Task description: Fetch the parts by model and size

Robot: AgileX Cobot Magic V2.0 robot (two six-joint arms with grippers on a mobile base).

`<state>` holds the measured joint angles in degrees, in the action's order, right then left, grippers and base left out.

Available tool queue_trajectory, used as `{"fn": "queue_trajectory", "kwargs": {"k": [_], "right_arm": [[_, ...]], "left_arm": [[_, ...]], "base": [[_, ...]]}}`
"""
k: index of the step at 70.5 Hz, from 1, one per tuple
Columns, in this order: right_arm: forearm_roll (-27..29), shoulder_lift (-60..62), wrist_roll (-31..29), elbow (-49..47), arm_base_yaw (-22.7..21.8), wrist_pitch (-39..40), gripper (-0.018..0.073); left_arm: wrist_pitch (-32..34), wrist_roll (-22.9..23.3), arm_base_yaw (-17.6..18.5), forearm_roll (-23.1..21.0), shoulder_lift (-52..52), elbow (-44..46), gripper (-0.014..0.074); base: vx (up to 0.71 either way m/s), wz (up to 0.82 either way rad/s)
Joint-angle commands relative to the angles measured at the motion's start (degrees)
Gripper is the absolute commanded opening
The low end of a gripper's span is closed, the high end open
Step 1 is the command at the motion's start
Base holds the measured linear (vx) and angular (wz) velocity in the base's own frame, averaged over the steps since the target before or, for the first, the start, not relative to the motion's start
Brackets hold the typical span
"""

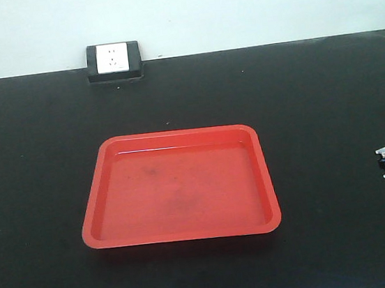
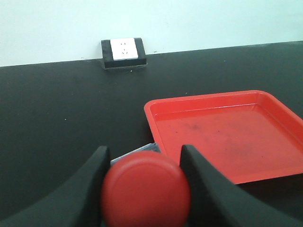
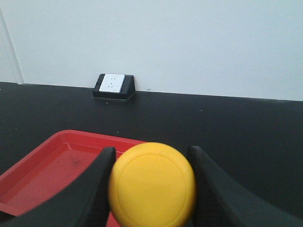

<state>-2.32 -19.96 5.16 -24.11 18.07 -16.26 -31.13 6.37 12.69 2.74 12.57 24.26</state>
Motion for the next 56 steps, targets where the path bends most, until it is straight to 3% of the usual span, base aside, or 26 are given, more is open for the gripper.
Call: {"fn": "queue_trajectory", "kwargs": {"k": [1,56], "right_arm": [[-0.28,-0.54,-0.37,-1.81,-0.23,4.67,-0.0008],[-0.28,-0.54,-0.37,-1.81,-0.23,4.67,-0.0008]], "left_arm": [[4.45,0.04,0.35,-0.01,0.77,1.40,-0.0006],[4.70,0.04,0.35,-0.06,0.77,1.40,-0.0006]], "base": [[0.00,0.00],[0.00,0.00]]}}
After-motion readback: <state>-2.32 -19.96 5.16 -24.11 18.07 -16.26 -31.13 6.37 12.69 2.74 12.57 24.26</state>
